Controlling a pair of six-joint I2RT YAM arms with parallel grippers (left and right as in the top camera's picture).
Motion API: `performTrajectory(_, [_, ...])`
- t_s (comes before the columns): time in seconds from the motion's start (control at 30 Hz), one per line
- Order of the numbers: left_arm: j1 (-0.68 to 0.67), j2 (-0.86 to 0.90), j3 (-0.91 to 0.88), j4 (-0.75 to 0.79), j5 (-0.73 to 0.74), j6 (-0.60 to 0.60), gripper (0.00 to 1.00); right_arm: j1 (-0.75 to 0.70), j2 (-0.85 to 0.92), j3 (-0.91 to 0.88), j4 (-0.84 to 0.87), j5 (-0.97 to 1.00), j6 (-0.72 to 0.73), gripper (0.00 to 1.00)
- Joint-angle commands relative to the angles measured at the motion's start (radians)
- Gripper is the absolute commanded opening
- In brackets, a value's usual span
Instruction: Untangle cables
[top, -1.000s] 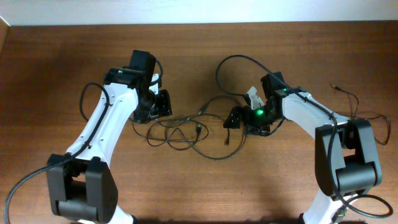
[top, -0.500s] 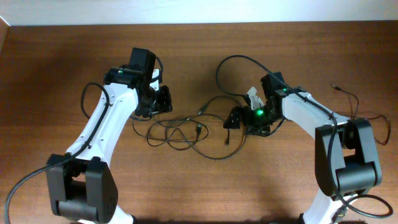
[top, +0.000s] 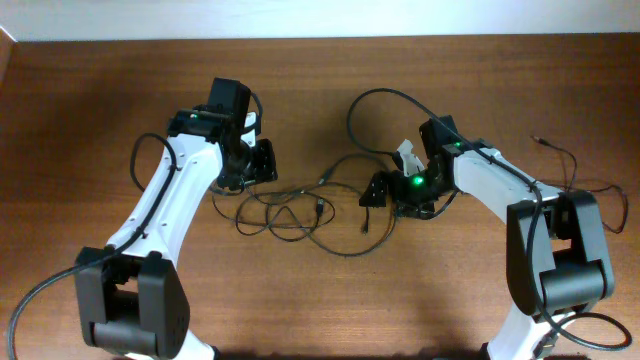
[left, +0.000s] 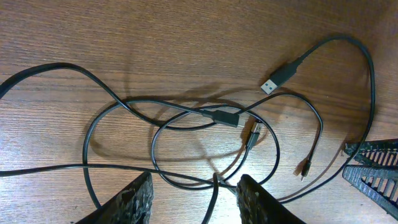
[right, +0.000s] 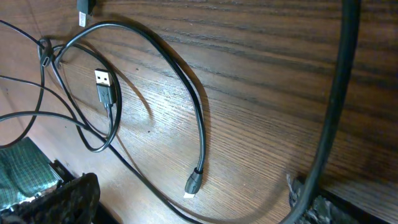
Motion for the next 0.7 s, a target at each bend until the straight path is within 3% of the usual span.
performTrajectory(0.0, [0.002, 0.004, -0.013, 0.017, 0.011, 0.002, 0.16, 0.010, 0.085, -0.068, -0.023, 0.168, 0.007, 0.99])
performTrajectory(0.03, [0.002, 0.004, -0.013, 0.017, 0.013, 0.002, 0.00, 0.010, 0.085, -0.067, -0.024, 0.168, 0.007, 0.98])
performTrajectory(0.2, [-0.084, 0.004, -0.013, -0.080, 0.016, 0.003, 0.00, 0.010, 0.085, -0.067, -0.019, 0.167, 0.008, 0.98])
performTrajectory(0.23, [-0.114, 0.004, -0.018, -0.108, 0.011, 0.003, 0.08, 0.010, 0.085, -0.067, -0.019, 0.167, 0.008, 0.98])
performTrajectory(0.3, [-0.157, 0.004, -0.037, -0.103, 0.010, 0.003, 0.46, 0.010, 0.085, -0.067, -0.020, 0.167, 0.008, 0.98])
performTrajectory(0.33, [-0.190, 0.004, -0.058, -0.088, 0.010, 0.003, 0.72, 0.010, 0.085, -0.067, -0.019, 0.167, 0.008, 0.98])
performTrajectory(0.4, [-0.230, 0.004, -0.092, -0.066, -0.014, 0.003, 0.87, 0.010, 0.085, -0.067, -0.011, 0.163, 0.008, 0.98])
performTrajectory(0.47, [-0.260, 0.004, -0.117, -0.069, -0.107, 0.003, 0.84, 0.010, 0.085, -0.067, -0.007, 0.163, 0.008, 0.99])
performTrajectory(0.53, [-0.266, 0.004, -0.124, -0.069, -0.161, 0.003, 0.68, 0.010, 0.085, -0.067, -0.008, 0.164, 0.007, 0.98])
performTrajectory(0.67, [-0.266, 0.004, -0.166, -0.066, -0.279, 0.003, 0.64, 0.010, 0.085, -0.067, -0.008, 0.163, 0.008, 0.98])
